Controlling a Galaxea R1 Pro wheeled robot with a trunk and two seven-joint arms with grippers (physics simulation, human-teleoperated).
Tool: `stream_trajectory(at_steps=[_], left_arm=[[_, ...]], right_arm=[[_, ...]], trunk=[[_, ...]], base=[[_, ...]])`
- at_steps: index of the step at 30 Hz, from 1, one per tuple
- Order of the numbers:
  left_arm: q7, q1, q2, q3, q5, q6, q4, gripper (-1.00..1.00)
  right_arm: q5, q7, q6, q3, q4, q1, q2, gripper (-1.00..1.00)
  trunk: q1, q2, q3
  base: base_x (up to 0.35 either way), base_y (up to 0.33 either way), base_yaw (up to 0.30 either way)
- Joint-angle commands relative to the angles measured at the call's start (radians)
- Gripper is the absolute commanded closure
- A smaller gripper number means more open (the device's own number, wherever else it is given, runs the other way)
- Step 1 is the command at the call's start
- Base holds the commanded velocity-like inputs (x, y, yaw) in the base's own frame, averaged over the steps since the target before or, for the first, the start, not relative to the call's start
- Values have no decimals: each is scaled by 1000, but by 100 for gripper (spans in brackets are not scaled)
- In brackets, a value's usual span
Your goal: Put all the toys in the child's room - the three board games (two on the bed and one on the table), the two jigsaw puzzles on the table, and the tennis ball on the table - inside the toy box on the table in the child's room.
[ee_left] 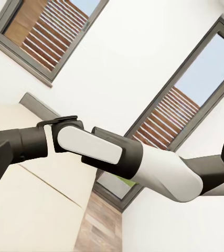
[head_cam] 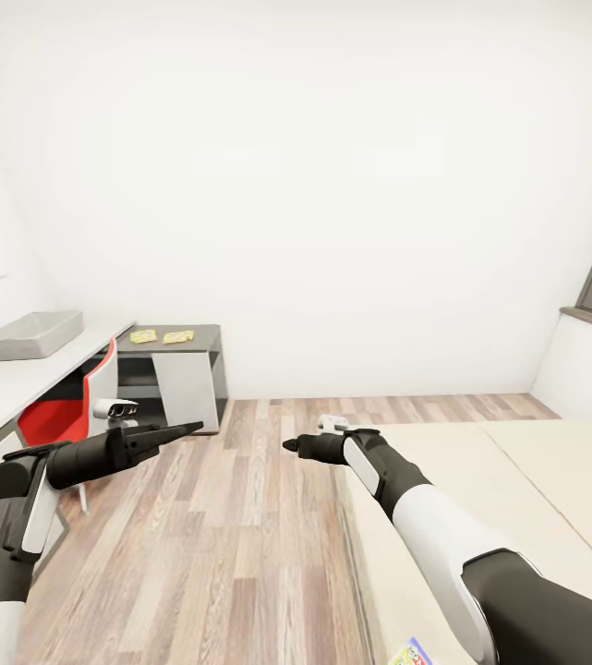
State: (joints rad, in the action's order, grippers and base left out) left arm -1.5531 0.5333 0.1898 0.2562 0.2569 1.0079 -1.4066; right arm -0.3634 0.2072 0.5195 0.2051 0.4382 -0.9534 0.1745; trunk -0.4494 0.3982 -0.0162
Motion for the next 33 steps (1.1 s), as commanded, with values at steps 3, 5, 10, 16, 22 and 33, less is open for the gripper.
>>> stream_trajectory(at_steps=[3, 5, 10, 16, 22, 33], left_arm=[[-4, 1, 0, 0, 0, 11, 0, -100], [-4, 1, 0, 0, 0, 10, 0, -100], [-4, 1, 0, 0, -1, 11, 0, -100], [-4, 1, 0, 0, 0, 11, 0, -100], [-4, 1, 0, 0, 0, 11, 0, -100], [-4, 1, 0, -1, 1, 11, 0, -100]], right_arm=[[1, 1, 4, 1, 1, -1, 0, -100], [1, 1, 4, 1, 1, -1, 0, -100], [1, 1, 4, 1, 1, -1, 0, -100], [1, 2, 4, 2, 1, -1, 0, -100], [1, 2, 4, 2, 1, -1, 0, -100], [1, 2, 4, 1, 1, -1, 0, -100]], trunk=[[-1, 2, -2], [-1, 2, -2], [-1, 2, -2], [-1, 2, -2], [-1, 2, -2], [-1, 2, 0]], base=[[0, 111, 0], [0, 118, 0], [0, 155, 0], [0, 222, 0], [0, 273, 0], [0, 288, -56]])
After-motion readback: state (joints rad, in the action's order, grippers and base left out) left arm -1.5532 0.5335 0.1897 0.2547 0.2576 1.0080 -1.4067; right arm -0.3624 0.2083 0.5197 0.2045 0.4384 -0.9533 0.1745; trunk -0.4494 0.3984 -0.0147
